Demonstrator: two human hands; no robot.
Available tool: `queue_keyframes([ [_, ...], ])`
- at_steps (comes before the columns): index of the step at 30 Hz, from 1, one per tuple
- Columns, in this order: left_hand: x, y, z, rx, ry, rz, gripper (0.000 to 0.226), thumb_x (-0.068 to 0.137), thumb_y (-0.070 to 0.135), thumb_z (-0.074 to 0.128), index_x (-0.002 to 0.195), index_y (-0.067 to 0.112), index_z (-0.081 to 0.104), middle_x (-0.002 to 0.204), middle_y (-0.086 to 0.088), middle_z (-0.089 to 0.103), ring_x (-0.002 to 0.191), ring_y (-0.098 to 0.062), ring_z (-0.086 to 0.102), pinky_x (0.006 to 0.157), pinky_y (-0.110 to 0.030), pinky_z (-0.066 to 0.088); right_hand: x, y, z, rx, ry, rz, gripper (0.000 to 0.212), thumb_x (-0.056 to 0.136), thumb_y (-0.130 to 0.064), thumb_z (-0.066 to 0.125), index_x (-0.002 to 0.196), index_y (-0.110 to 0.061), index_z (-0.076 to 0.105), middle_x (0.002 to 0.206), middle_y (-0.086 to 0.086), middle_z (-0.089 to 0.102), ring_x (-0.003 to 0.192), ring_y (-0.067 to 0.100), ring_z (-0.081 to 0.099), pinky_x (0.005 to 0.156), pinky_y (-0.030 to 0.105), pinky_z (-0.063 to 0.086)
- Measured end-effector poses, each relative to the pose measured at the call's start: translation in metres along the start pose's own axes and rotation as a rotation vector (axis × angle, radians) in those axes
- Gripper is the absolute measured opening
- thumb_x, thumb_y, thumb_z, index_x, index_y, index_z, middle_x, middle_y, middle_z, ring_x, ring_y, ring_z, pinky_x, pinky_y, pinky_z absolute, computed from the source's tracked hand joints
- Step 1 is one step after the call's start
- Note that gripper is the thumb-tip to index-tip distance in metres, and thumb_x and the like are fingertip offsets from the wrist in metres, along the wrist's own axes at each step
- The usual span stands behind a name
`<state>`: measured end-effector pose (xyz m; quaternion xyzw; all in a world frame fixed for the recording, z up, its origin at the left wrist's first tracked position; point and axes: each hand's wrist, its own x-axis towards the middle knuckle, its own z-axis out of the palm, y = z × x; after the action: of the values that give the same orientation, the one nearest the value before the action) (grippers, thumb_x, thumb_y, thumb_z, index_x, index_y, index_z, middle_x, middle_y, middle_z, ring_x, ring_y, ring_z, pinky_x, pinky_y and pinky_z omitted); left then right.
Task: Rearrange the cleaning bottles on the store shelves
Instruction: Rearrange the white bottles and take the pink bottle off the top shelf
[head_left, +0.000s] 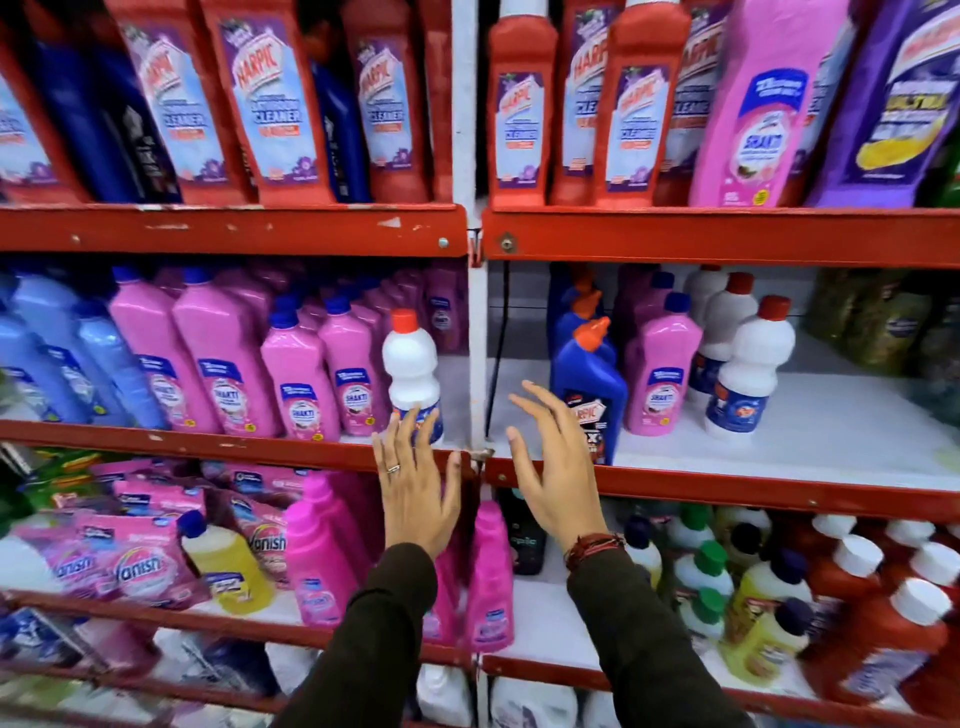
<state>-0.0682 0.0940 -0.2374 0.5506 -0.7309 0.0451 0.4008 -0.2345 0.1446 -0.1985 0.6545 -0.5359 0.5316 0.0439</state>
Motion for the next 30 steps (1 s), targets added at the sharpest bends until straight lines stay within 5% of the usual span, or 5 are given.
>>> queue_keyframes([
  [9,0.023,-0.087,0.004,0.202,-0.2,-0.02,0.077,0.093,0.065,0.012,0.135,0.013,0.05,0.129,-0.01,0.056,0.133,-0.031,0.043,0.123,-0.047,0.016,0.053,-0.045,0.079,0.268,-0.312,0.22,0.06,0.102,-0.025,0.059,0.156,-0.016,0.036,0.158,0.005,0.047,0.144,0.016,0.044,0.119,0.025,0.032],
  [13,0.023,-0.095,0.009,0.227,-0.215,0.027,0.068,0.093,0.06,0.025,0.134,0.011,0.051,0.122,-0.01,0.058,0.131,-0.032,0.043,0.122,-0.045,0.012,0.079,-0.045,0.103,0.388,-0.366,0.412,0.073,0.099,-0.019,0.063,0.159,-0.017,0.023,0.157,0.008,0.049,0.143,0.024,0.047,0.118,0.037,0.04],
  [19,0.026,-0.098,0.014,0.221,-0.219,0.033,0.072,0.092,0.061,0.027,0.13,0.006,0.053,0.123,-0.012,0.059,0.13,-0.034,0.045,0.121,-0.046,0.011,0.09,-0.041,0.119,0.419,-0.267,0.473,0.064,0.086,-0.02,0.08,0.142,-0.012,0.051,0.14,0.009,0.065,0.128,0.024,0.062,0.11,0.047,0.051],
  [26,0.027,-0.099,0.013,0.19,-0.22,0.026,0.073,0.09,0.067,0.027,0.128,0.01,0.053,0.124,-0.01,0.056,0.131,-0.031,0.043,0.123,-0.046,0.01,0.079,-0.055,0.109,0.482,-0.115,0.428,0.06,0.083,-0.013,0.082,0.137,-0.011,0.056,0.131,0.0,0.066,0.117,0.01,0.061,0.086,0.003,0.049],
  [30,0.026,-0.099,0.01,0.188,-0.227,0.039,0.079,0.088,0.066,0.026,0.135,0.008,0.048,0.133,-0.013,0.054,0.135,-0.033,0.04,0.125,-0.043,0.005,0.074,-0.063,0.089,0.466,-0.068,0.384,0.059,0.081,-0.018,0.084,0.135,-0.014,0.059,0.134,0.002,0.068,0.116,0.009,0.064,0.09,0.008,0.053],
])
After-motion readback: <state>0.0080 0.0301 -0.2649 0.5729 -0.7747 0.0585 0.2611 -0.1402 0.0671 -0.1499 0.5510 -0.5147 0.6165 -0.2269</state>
